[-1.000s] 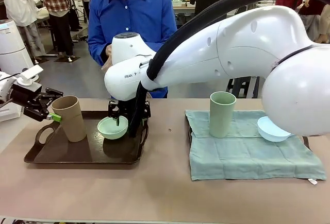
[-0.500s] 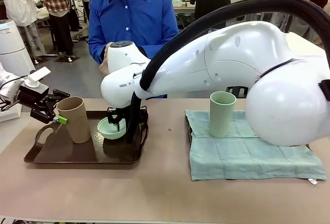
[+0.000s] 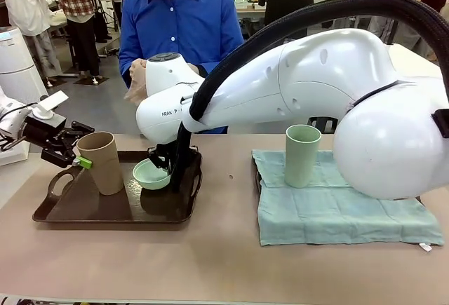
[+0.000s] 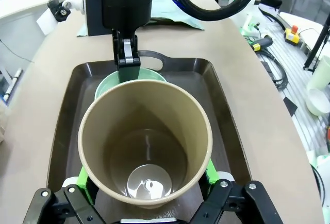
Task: Set up a tray with a mat and arrange the tableware.
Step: Pick up the Picnic Bowl and Reusable plastic cup from the Handle tray in front of the human's position and hold them in the air.
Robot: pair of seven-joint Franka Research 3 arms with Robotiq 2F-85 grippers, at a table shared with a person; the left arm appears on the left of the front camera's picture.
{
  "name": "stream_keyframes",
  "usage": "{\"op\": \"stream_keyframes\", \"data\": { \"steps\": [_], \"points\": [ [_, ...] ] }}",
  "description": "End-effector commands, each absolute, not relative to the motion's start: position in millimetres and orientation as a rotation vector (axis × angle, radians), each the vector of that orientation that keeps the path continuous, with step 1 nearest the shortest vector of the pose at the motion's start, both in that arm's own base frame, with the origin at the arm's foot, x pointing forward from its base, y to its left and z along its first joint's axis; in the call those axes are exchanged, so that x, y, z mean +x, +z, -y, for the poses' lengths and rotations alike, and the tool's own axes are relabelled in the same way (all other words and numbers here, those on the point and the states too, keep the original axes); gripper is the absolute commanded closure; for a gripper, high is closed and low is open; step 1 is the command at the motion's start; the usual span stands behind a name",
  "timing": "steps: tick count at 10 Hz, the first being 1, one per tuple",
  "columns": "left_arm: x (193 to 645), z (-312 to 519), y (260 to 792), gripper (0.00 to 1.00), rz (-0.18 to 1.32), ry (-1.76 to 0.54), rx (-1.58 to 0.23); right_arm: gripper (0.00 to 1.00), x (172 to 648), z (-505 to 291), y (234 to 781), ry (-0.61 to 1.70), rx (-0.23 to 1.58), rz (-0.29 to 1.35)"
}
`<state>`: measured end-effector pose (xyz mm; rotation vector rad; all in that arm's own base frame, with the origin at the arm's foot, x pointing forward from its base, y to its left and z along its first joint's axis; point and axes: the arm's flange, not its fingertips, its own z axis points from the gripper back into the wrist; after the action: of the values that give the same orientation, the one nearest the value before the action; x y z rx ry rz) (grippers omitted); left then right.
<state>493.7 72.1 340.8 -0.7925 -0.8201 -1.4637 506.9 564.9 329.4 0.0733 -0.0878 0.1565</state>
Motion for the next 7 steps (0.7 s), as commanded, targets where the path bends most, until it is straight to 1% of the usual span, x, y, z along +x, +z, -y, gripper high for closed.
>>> {"op": "stream_keyframes", "data": {
  "steps": [1, 2, 3, 4, 5, 7],
  "points": [
    [494, -72, 337, 0.62, 0.822, -1.468, -0.750, 1.00, 511, -570, 337, 0.173, 0.045, 0.101],
    [495, -75, 338, 0.63, 0.817, -1.459, -0.741, 1.00, 511, -570, 338, 0.174, 0.040, 0.099],
    [497, -78, 340, 1.00, 0.815, -1.448, -0.735, 1.00, 511, -571, 339, 0.176, 0.036, 0.098],
    [498, -82, 340, 0.63, 0.811, -1.442, -0.729, 1.00, 511, -571, 340, 0.179, 0.034, 0.097],
    [498, -83, 341, 1.00, 0.807, -1.437, -0.724, 1.00, 511, -571, 341, 0.179, 0.028, 0.097],
    [498, -84, 342, 1.00, 0.796, -1.423, -0.708, 1.00, 512, -570, 342, 0.181, 0.027, 0.094]
  ]
}}
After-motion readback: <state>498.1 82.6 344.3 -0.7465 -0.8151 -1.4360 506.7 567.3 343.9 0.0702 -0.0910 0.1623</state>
